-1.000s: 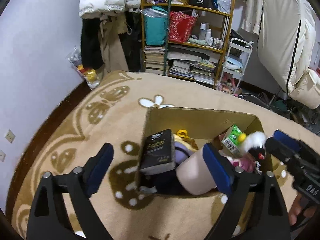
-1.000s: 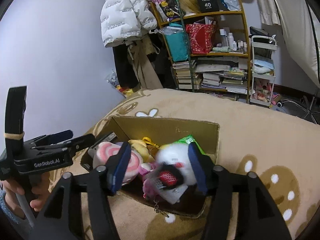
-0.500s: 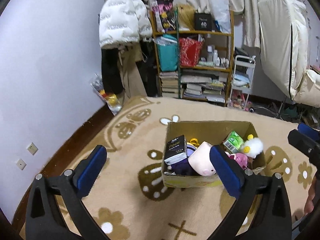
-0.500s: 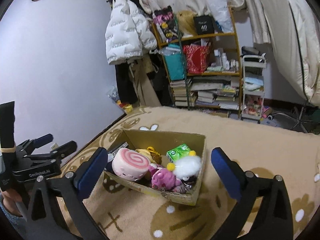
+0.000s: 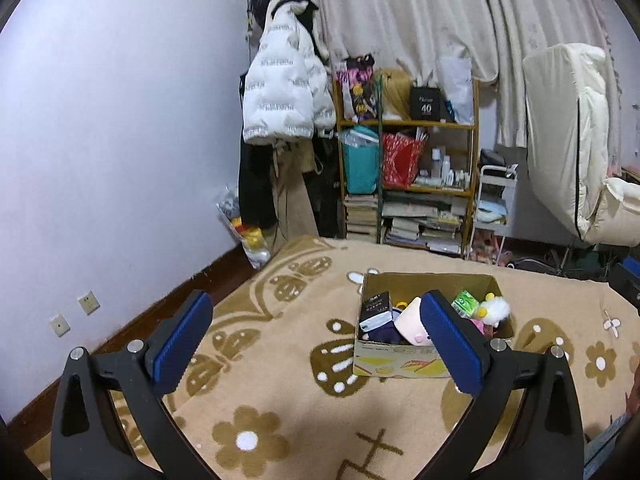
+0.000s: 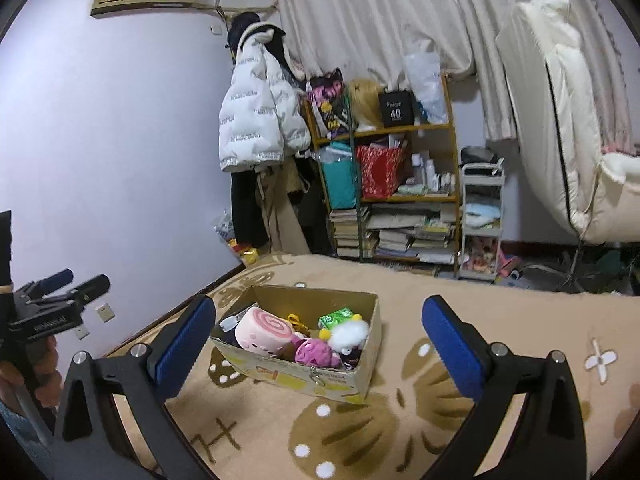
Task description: Organize soft objects
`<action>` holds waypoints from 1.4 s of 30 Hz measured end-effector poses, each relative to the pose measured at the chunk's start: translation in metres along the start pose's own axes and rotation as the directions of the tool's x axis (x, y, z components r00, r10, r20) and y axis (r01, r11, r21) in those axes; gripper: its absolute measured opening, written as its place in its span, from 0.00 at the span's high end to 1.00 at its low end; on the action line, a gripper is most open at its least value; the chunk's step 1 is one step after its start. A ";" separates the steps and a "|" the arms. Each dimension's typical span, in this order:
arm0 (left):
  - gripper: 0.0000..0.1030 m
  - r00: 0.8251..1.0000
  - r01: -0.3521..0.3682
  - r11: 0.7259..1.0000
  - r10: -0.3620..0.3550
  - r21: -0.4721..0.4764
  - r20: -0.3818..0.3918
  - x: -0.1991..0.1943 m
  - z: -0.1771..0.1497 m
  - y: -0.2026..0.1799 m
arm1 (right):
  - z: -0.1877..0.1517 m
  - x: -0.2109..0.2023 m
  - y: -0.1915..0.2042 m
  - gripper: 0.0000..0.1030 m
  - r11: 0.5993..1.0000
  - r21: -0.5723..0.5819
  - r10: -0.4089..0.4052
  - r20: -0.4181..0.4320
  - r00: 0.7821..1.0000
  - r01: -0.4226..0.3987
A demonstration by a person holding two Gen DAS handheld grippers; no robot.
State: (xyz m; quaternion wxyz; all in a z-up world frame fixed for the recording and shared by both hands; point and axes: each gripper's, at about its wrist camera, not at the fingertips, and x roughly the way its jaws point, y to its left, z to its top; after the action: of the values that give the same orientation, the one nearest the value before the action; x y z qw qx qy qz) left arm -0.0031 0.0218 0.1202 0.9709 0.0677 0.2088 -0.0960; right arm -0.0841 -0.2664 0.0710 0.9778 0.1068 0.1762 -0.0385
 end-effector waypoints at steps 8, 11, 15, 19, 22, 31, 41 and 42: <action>0.01 1.000 -0.017 1.000 0.016 0.025 0.015 -0.020 -0.016 0.005 | -0.013 -0.016 0.012 0.00 0.999 -0.040 -0.008 0.004 1.000 0.008; 0.01 1.000 -0.014 1.000 0.014 0.025 0.011 -0.023 -0.022 0.005 | -0.019 -0.016 0.014 0.00 0.999 -0.036 -0.012 -0.004 1.000 0.011; 0.01 1.000 -0.003 1.000 0.004 0.023 -0.007 -0.020 -0.030 0.004 | -0.027 -0.015 0.013 0.00 0.999 -0.033 -0.015 -0.010 1.000 0.015; 0.01 1.000 0.003 1.000 -0.003 0.023 -0.021 -0.016 -0.036 0.001 | -0.032 -0.012 0.010 0.00 0.998 -0.052 -0.029 -0.014 0.999 0.028; 0.01 1.000 0.004 1.000 -0.003 0.030 -0.025 -0.010 -0.038 0.000 | -0.035 -0.009 0.007 0.00 0.998 -0.051 -0.032 -0.026 0.999 0.031; 0.01 0.998 0.007 0.999 -0.004 0.050 -0.056 0.003 -0.042 -0.006 | -0.042 0.001 0.004 0.00 0.998 -0.047 -0.042 -0.060 0.997 0.039; 0.01 0.997 0.018 0.998 -0.014 0.064 -0.070 0.007 -0.045 -0.010 | -0.045 0.003 0.001 0.00 0.998 -0.040 -0.041 -0.065 0.997 0.039; 0.01 0.997 0.018 0.998 -0.013 0.064 -0.071 0.007 -0.045 -0.010 | -0.045 0.003 0.001 0.00 0.998 -0.041 -0.042 -0.065 0.997 0.040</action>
State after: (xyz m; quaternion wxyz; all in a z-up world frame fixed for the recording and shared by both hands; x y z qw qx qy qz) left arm -0.0168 0.0191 0.0757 0.9595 0.1009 0.2400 -0.1079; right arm -0.0963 -0.2554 0.0289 0.9723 0.0850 0.2114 -0.0514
